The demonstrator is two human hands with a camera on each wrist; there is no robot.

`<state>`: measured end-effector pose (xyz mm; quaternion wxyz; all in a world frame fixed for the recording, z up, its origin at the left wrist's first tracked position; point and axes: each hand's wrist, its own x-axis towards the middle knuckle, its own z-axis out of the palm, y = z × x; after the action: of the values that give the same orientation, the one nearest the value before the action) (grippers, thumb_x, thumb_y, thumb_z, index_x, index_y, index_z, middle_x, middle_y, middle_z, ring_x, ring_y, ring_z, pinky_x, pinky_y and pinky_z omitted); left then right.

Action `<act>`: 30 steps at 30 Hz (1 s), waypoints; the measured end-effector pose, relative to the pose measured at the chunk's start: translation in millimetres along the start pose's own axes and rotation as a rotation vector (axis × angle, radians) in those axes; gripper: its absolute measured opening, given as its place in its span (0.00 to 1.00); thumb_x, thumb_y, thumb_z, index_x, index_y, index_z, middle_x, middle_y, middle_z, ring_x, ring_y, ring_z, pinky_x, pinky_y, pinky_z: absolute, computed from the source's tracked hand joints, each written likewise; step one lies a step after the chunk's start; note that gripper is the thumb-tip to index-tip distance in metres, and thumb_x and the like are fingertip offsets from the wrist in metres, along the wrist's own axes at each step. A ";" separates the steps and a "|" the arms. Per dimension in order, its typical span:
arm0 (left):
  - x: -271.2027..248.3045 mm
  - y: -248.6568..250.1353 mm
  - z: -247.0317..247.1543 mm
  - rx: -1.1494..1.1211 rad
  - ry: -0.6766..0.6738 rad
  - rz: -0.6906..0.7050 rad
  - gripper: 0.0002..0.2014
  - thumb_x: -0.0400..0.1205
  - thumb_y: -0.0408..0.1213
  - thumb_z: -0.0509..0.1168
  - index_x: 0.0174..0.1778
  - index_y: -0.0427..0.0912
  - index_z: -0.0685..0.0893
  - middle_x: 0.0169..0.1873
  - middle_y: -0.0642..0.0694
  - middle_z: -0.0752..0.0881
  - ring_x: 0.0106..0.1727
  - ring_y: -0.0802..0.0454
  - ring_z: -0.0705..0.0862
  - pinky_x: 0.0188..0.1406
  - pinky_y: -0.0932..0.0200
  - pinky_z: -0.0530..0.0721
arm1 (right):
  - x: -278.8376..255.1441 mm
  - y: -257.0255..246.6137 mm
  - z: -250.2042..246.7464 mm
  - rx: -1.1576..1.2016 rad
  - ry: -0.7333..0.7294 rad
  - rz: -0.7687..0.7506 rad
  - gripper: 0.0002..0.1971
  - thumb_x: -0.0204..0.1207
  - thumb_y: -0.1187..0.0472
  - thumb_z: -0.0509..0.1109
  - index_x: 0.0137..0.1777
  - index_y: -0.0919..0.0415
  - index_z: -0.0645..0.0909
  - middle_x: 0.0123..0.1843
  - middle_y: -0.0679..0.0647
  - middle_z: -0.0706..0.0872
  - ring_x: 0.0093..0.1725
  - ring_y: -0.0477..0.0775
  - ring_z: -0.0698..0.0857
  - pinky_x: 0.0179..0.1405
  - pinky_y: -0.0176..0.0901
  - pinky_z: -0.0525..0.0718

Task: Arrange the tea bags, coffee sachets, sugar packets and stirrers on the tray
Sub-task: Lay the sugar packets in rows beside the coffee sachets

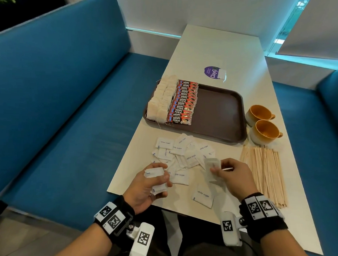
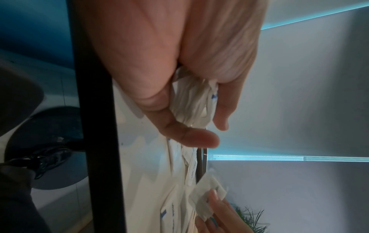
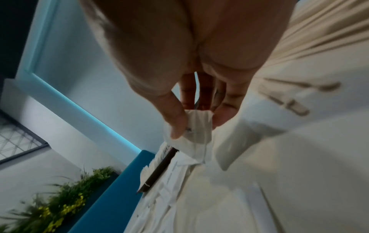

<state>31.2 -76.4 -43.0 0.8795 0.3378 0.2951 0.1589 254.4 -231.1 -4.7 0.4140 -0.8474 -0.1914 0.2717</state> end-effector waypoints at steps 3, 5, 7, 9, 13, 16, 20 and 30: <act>0.6 -0.4 -1.5 0.000 -0.005 -0.002 0.22 0.73 0.27 0.77 0.63 0.41 0.83 0.46 0.38 0.84 0.41 0.42 0.87 0.30 0.54 0.81 | -12.0 -11.5 -14.1 0.083 -0.032 -0.055 0.05 0.74 0.60 0.82 0.48 0.57 0.90 0.43 0.53 0.93 0.43 0.50 0.90 0.32 0.33 0.83; 1.0 -0.4 -1.4 0.008 0.002 -0.005 0.23 0.73 0.28 0.78 0.63 0.41 0.83 0.46 0.38 0.84 0.41 0.42 0.87 0.30 0.55 0.81 | -20.2 -18.8 -19.8 0.125 -0.109 -0.069 0.06 0.74 0.62 0.82 0.49 0.60 0.91 0.42 0.54 0.94 0.38 0.47 0.91 0.30 0.28 0.82; 0.9 0.1 -0.8 0.015 0.003 -0.008 0.23 0.72 0.28 0.78 0.63 0.42 0.83 0.46 0.38 0.84 0.41 0.42 0.87 0.30 0.55 0.82 | -26.7 -21.5 -21.2 0.096 -0.240 -0.070 0.08 0.72 0.65 0.83 0.50 0.63 0.91 0.41 0.54 0.94 0.38 0.47 0.92 0.34 0.29 0.84; 0.6 0.3 -0.6 0.018 0.003 -0.011 0.22 0.72 0.28 0.78 0.62 0.42 0.83 0.46 0.39 0.85 0.41 0.42 0.87 0.30 0.55 0.82 | -31.0 -17.1 -18.9 -0.050 -0.375 -0.075 0.12 0.68 0.65 0.85 0.51 0.60 0.91 0.43 0.52 0.95 0.39 0.50 0.93 0.39 0.33 0.87; 0.0 0.3 -1.1 0.030 0.009 -0.009 0.22 0.72 0.29 0.78 0.61 0.43 0.84 0.45 0.39 0.85 0.43 0.42 0.87 0.31 0.55 0.82 | -34.7 2.0 -3.3 -0.459 -0.377 -0.125 0.27 0.60 0.56 0.90 0.59 0.43 0.87 0.54 0.44 0.87 0.42 0.42 0.86 0.51 0.36 0.84; 0.1 0.2 -0.9 0.027 0.009 -0.011 0.22 0.72 0.29 0.78 0.61 0.43 0.84 0.45 0.39 0.85 0.43 0.42 0.87 0.31 0.55 0.82 | -36.7 3.8 9.6 -0.611 -0.330 -0.190 0.34 0.62 0.53 0.88 0.69 0.46 0.81 0.56 0.44 0.81 0.46 0.39 0.79 0.52 0.34 0.76; 0.1 0.9 0.6 0.023 0.018 -0.020 0.22 0.73 0.30 0.79 0.62 0.42 0.84 0.47 0.37 0.84 0.43 0.41 0.88 0.30 0.55 0.82 | -33.0 -0.4 17.3 -0.657 -0.350 -0.145 0.32 0.66 0.56 0.85 0.70 0.51 0.80 0.53 0.46 0.82 0.52 0.46 0.81 0.52 0.35 0.77; -3.6 4.1 4.9 0.070 0.022 -0.024 0.24 0.76 0.40 0.79 0.66 0.40 0.82 0.48 0.38 0.87 0.44 0.39 0.89 0.28 0.54 0.84 | -28.2 -3.7 17.3 -0.650 -0.413 -0.183 0.16 0.65 0.59 0.81 0.50 0.50 0.78 0.46 0.44 0.80 0.44 0.46 0.78 0.43 0.37 0.78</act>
<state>31.1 -77.6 -35.8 0.8658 0.3631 0.3139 0.1416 221.3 -234.1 -2.0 0.0994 -0.8414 -0.4214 0.3234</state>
